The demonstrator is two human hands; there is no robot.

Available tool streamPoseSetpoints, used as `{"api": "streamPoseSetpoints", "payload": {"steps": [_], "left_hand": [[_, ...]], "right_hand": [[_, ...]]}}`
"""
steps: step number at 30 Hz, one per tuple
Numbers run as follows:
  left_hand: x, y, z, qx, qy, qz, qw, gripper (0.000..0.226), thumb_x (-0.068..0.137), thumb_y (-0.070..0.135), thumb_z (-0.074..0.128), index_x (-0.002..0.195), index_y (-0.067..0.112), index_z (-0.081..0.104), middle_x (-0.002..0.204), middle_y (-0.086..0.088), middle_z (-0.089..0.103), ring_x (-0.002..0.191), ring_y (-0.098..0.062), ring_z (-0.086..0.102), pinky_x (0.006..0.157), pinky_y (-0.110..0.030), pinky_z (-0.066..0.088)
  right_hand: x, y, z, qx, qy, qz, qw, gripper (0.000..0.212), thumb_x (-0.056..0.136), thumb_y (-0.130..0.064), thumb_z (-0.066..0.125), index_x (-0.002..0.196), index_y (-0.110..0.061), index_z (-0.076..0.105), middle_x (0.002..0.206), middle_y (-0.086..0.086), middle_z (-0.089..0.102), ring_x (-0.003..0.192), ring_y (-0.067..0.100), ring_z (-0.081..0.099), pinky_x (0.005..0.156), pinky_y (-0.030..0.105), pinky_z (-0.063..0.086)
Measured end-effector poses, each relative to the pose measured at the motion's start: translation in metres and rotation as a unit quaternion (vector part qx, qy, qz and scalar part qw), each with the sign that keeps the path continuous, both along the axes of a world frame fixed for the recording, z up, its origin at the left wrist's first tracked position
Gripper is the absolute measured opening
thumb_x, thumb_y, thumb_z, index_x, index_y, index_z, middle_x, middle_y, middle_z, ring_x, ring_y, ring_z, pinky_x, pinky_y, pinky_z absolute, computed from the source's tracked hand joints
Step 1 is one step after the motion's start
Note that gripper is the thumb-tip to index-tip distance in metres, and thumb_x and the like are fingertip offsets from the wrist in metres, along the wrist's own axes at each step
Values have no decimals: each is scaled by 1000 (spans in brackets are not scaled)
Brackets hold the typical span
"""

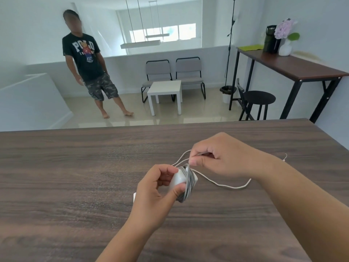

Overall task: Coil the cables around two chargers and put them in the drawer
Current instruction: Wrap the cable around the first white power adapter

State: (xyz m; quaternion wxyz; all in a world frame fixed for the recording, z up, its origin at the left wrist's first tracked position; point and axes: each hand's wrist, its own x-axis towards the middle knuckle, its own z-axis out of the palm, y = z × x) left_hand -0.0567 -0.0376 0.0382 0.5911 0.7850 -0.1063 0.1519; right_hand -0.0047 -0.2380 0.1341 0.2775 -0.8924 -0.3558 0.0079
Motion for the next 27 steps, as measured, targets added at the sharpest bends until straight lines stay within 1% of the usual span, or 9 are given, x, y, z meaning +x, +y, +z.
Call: {"api": "streamPoseSetpoints", "payload": {"steps": [4, 11, 13, 15, 17, 19, 21, 23, 27], "left_hand": [[-2, 2, 2, -44, 24, -44, 998, 29, 70, 38, 76, 97, 33, 66, 95, 2, 70, 88, -18, 64, 76, -39, 54], [-7, -1, 15, -134, 46, -114, 983, 23, 73, 28, 74, 95, 24, 68, 92, -2, 71, 86, -12, 63, 62, -25, 51], [-6, -1, 18, -174, 46, -117, 977, 24, 75, 28, 74, 98, 24, 69, 96, -4, 72, 88, -16, 65, 64, -30, 53], [-5, -5, 22, -262, 75, -114, 955, 20, 78, 28, 76, 97, 23, 72, 100, -4, 71, 84, -17, 66, 65, -33, 55], [-4, -11, 24, -363, 114, -109, 918, 10, 89, 18, 67, 94, 23, 74, 102, -4, 72, 81, -17, 68, 63, -34, 58], [-3, -18, 25, -443, 146, -100, 879, 25, 91, 9, 53, 90, 23, 75, 103, -6, 73, 82, -18, 70, 61, -33, 59], [-1, -22, 25, -494, 168, -78, 850, 34, 94, 5, 45, 88, 22, 75, 104, -9, 74, 82, -20, 72, 60, -32, 59], [1, -25, 24, -505, 182, -58, 842, 31, 96, 5, 44, 96, 20, 71, 105, -9, 74, 82, -19, 73, 61, -31, 60], [5, -25, 22, -445, 191, -24, 875, 19, 87, 14, 56, 103, 14, 66, 99, -9, 75, 78, -17, 71, 58, -29, 59]], "right_hand": [[11, -3, -14, 77, 67, -14, 995, 10, 88, -28, 66, 81, -29, 73, 80, -14, 72, 76, 1, 65, 73, 19, 49], [19, 2, -37, 189, 137, -32, 972, 10, 89, -22, 67, 88, -19, 76, 87, -3, 75, 87, 17, 69, 86, 37, 54], [15, 8, -47, 244, 165, -26, 955, 14, 91, -15, 63, 97, -13, 76, 95, -1, 76, 95, 14, 69, 87, 29, 53], [7, 15, -55, 317, 196, -29, 927, 20, 93, -7, 57, 105, -13, 73, 100, 2, 75, 92, 13, 70, 84, 17, 48], [1, 21, -62, 375, 245, -33, 894, 25, 96, -8, 52, 110, -14, 72, 91, 8, 73, 69, 28, 61, 73, 16, 44], [-3, 24, -66, 413, 297, -40, 860, 26, 96, -17, 50, 113, -12, 70, 69, 6, 60, 51, 13, 43, 51, 11, 35], [-4, 26, -69, 428, 314, -29, 847, 33, 88, -29, 59, 113, -9, 69, 74, 5, 61, 61, 7, 51, 55, 14, 41], [-4, 26, -70, 429, 311, -24, 848, 34, 84, -29, 65, 108, -5, 69, 85, 4, 68, 75, 11, 58, 67, 18, 46], [-4, 23, -69, 412, 327, -40, 850, 19, 96, -4, 47, 106, 7, 59, 49, -14, 57, 36, -3, 47, 39, 7, 35]]}}
